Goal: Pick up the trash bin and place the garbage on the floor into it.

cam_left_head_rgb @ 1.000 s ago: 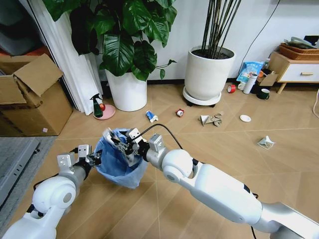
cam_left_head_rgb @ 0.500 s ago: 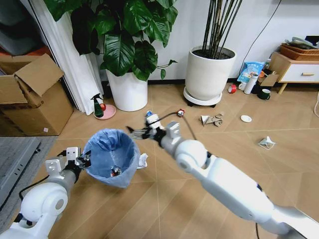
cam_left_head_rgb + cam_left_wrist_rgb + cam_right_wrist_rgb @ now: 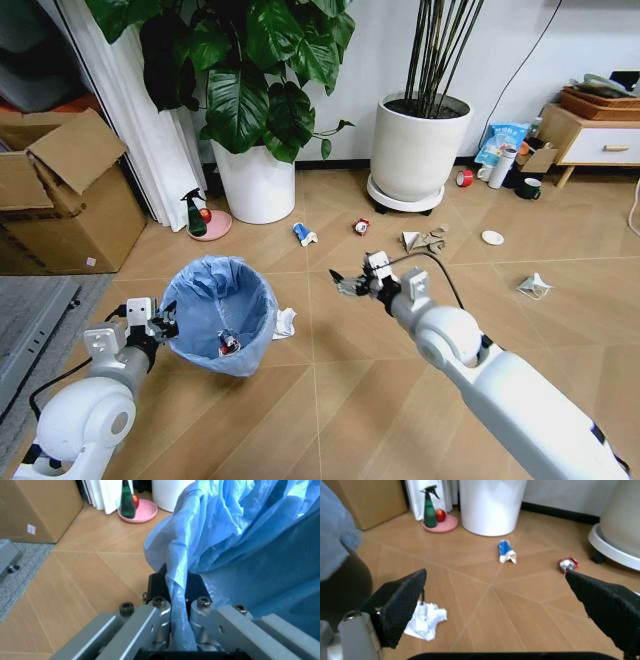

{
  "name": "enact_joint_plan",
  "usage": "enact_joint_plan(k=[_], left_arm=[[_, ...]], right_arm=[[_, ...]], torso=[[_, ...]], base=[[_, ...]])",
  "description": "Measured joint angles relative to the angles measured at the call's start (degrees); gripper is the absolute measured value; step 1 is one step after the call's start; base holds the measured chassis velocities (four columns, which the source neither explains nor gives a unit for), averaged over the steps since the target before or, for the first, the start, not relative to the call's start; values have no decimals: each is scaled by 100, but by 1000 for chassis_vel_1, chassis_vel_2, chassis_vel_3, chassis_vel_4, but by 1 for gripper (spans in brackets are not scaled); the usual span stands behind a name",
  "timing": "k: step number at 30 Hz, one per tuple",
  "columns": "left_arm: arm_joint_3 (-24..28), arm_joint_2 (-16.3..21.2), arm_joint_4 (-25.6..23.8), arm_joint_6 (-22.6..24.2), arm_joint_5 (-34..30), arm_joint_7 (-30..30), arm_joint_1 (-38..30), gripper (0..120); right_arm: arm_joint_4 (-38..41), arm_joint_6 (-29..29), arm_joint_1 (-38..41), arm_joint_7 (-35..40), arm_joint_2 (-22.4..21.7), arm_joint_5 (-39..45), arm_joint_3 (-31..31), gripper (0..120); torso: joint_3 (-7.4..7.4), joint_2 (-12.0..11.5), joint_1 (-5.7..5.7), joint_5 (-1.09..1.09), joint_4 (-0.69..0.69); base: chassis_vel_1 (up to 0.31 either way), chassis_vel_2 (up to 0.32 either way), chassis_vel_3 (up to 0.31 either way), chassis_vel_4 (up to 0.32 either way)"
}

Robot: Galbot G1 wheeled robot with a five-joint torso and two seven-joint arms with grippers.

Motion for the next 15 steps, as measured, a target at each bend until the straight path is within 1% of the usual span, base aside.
enact_joint_plan(k=[7, 11, 15], left_arm=[[-10, 55, -90, -6, 5, -8, 33, 0], [-7, 58, -109, -8, 2, -9, 43, 0], [9, 56, -125, -15, 2, -10, 56, 0]], right_arm=[[14, 65, -324, -85, 3, -182, 222, 100], [14, 73, -370, -90, 20, -229, 238, 100], [15, 85, -432, -113, 30, -297, 238, 100]], torso=[[0, 0, 0, -2, 0], [0, 0, 0, -2, 0], [0, 0, 0, -4, 0]], base=[[0, 0, 0, 0], [-11, 100, 12, -104], [-12, 178, 11, -185]])
